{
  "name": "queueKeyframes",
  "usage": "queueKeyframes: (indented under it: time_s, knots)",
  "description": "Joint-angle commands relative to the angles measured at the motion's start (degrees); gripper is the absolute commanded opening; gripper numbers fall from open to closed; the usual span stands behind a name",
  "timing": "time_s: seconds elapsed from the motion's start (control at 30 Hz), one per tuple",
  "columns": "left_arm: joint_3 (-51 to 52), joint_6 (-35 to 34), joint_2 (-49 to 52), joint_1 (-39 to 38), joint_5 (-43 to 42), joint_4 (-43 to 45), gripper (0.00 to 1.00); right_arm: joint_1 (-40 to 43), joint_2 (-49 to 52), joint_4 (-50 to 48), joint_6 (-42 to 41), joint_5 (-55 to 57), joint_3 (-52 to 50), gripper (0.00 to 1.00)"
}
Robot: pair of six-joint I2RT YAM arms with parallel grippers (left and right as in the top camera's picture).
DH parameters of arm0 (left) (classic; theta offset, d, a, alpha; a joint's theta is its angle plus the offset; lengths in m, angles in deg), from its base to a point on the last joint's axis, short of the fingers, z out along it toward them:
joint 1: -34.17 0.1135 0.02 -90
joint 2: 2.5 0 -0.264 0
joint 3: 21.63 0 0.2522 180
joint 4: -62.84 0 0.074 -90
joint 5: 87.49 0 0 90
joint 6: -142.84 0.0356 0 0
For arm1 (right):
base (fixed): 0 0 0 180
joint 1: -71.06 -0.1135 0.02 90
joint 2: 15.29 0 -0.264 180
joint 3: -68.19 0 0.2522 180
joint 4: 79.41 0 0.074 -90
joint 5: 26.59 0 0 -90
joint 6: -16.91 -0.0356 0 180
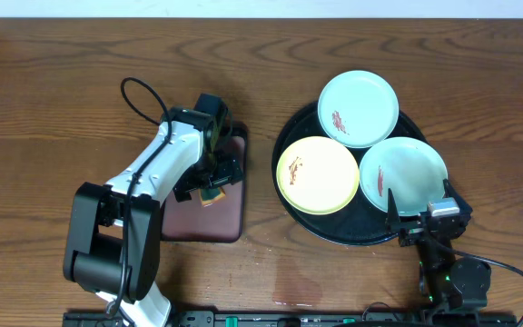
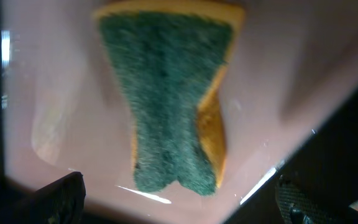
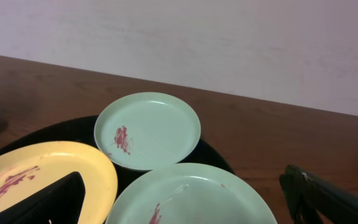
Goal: Clean dirty plates on tray and stack at the side
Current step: 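Lower the left gripper and close it on the sponge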
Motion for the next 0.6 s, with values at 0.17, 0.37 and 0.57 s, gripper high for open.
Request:
queueKeyframes:
  time_s: [0.17, 0.37, 0.57]
  knots:
    - [0.92, 7.23, 0.46, -0.20, -2.03, -0.37, 0.98, -0.55, 0.02, 0.22, 0.57, 0.24, -0.07, 0.99]
    - [3.32, 7.28, 0.46, 1.46, -2.10, 2.10, 0.98, -0.55, 0.04, 0.22, 0.57, 0.24, -0.07, 0.99]
    - [4.70, 7.39, 0.46, 4.04, -7.17, 5.84, 0.98, -0.55, 0.02, 0.22, 0.57, 0.24, -0.07, 0.99]
